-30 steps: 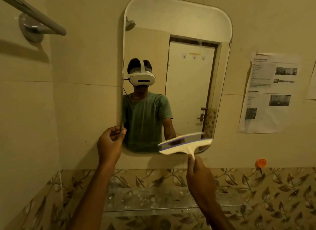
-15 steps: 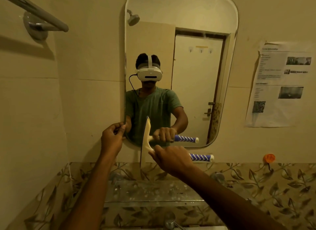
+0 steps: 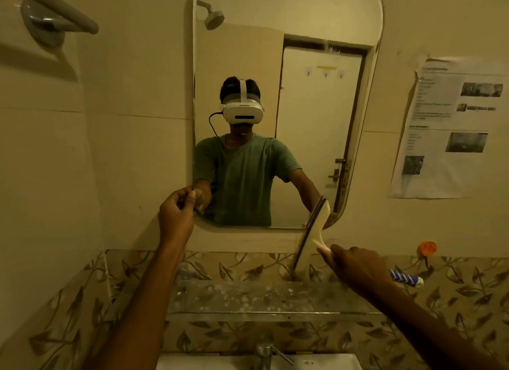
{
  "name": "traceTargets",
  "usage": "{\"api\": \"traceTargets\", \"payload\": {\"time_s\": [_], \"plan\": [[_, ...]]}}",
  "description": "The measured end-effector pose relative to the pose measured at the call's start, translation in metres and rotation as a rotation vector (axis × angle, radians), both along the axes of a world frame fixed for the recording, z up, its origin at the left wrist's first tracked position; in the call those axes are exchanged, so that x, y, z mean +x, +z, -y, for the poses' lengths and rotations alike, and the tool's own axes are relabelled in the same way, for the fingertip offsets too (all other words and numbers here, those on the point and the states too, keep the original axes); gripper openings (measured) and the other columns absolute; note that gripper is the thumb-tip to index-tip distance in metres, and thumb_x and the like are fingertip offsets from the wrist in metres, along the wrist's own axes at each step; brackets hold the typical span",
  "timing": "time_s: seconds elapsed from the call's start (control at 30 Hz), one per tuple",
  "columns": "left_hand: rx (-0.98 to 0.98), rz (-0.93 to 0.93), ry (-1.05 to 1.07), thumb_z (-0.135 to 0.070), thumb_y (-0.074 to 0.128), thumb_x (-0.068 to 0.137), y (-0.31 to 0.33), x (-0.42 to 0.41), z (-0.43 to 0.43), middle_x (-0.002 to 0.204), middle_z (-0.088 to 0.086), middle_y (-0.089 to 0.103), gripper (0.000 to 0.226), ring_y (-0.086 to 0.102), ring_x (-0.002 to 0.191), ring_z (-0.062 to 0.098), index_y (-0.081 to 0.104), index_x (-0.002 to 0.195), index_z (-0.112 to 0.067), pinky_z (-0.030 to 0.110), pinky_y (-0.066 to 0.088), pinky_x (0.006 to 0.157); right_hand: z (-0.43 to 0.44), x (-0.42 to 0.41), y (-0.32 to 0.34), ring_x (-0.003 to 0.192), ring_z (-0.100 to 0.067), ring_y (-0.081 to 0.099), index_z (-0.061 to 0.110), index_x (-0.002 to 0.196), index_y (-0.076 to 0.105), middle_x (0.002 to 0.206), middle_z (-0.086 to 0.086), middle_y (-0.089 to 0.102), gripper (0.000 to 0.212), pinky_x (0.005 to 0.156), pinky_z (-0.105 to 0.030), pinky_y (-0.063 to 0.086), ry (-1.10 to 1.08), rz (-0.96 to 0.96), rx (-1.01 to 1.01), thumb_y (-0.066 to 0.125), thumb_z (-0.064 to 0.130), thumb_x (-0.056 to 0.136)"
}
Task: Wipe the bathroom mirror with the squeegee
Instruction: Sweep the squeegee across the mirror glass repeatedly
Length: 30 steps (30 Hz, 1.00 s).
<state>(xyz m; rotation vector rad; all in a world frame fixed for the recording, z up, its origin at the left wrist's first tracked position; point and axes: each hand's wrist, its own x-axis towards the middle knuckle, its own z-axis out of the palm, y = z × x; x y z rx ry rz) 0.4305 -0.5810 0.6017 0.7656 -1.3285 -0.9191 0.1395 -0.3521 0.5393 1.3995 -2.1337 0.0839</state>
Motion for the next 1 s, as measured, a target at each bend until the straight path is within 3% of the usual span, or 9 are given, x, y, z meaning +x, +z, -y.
{"api": "traceTargets", "payload": {"time_s": [0.23, 0.33, 0.5, 0.67, 0.77, 0.83, 0.9, 1.0], "plan": [[0.044, -0.026, 0.006, -0.021, 0.062, 0.092, -0.001, -0.002, -0.004, 0.102, 0.007, 0.064, 0.024, 0.063, 0.102, 0.026, 0.064, 0.113, -0.008, 0.049, 0.055, 0.089, 0.052, 0.060, 0.019, 0.038, -0.003, 0.029, 0.031, 0.076, 0.049, 0.049, 0.009, 0.035, 0.058, 0.041, -0.021, 0.019, 0.295, -0.026, -0.006, 0.007, 0.070, 0.089], [0.051, -0.020, 0.035, -0.021, 0.061, 0.092, -0.002, -0.004, -0.002, 0.105, 0.008, 0.064, 0.024, 0.062, 0.104, 0.028, 0.064, 0.113, -0.009, 0.050, 0.054, 0.090, 0.051, 0.049, 0.029, 0.038, -0.004, 0.030, 0.030, 0.069, 0.042, 0.049, 0.007, 0.037, 0.056, 0.041, -0.021, 0.021, 0.259, -0.032, 0.034, 0.011, 0.070, 0.090], [0.053, -0.033, 0.062, -0.020, 0.061, 0.092, -0.003, -0.008, -0.001, 0.108, 0.012, 0.065, 0.023, 0.061, 0.106, 0.029, 0.064, 0.112, -0.008, 0.048, 0.054, 0.090, 0.027, 0.002, 0.030, 0.043, -0.005, 0.039, 0.029, 0.072, 0.049, 0.054, 0.008, 0.045, 0.056, 0.046, -0.021, 0.033, 0.114, 0.020, 0.096, 0.020, 0.072, 0.091], [0.052, -0.043, 0.068, -0.018, 0.061, 0.093, -0.003, -0.009, -0.001, 0.112, 0.014, 0.065, 0.026, 0.060, 0.104, 0.026, 0.063, 0.115, -0.007, 0.046, 0.054, 0.090, 0.004, -0.022, 0.029, 0.047, -0.004, 0.044, 0.029, 0.074, 0.055, 0.057, 0.009, 0.051, 0.068, 0.056, -0.022, 0.047, 0.038, 0.053, 0.073, 0.006, 0.076, 0.081], [0.060, -0.036, 0.056, -0.019, 0.060, 0.093, -0.004, -0.008, -0.001, 0.108, 0.011, 0.065, 0.026, 0.061, 0.102, 0.025, 0.063, 0.116, -0.007, 0.045, 0.055, 0.088, -0.002, -0.017, 0.031, 0.044, -0.004, 0.040, 0.030, 0.074, 0.051, 0.055, 0.008, 0.047, 0.058, 0.050, -0.019, 0.039, 0.033, 0.050, 0.053, 0.012, 0.072, 0.088], [0.061, -0.032, 0.047, -0.020, 0.061, 0.093, -0.003, -0.006, -0.001, 0.103, 0.007, 0.064, 0.025, 0.062, 0.101, 0.025, 0.063, 0.115, -0.008, 0.045, 0.055, 0.087, -0.003, -0.012, 0.043, 0.039, -0.005, 0.039, 0.031, 0.071, 0.048, 0.050, 0.007, 0.045, 0.055, 0.043, -0.017, 0.035, 0.091, 0.127, -0.089, 0.013, 0.070, 0.089], [0.063, -0.032, 0.044, -0.020, 0.061, 0.093, -0.002, -0.006, -0.001, 0.102, 0.005, 0.063, 0.025, 0.062, 0.101, 0.025, 0.063, 0.115, -0.008, 0.044, 0.056, 0.086, -0.002, -0.009, 0.064, 0.038, -0.007, 0.044, 0.033, 0.075, 0.055, 0.048, 0.007, 0.048, 0.052, 0.041, -0.020, 0.036, 0.212, 0.315, -0.384, 0.020, 0.066, 0.093], [0.069, -0.028, 0.052, -0.020, 0.061, 0.093, -0.002, -0.007, -0.002, 0.104, 0.009, 0.065, 0.026, 0.063, 0.101, 0.028, 0.063, 0.115, -0.007, 0.046, 0.056, 0.087, 0.010, -0.003, 0.096, 0.052, -0.012, 0.057, 0.027, 0.089, 0.065, 0.062, 0.003, 0.063, 0.051, 0.048, -0.025, 0.042, 0.297, 0.529, -0.681, 0.027, 0.060, 0.098]]}}
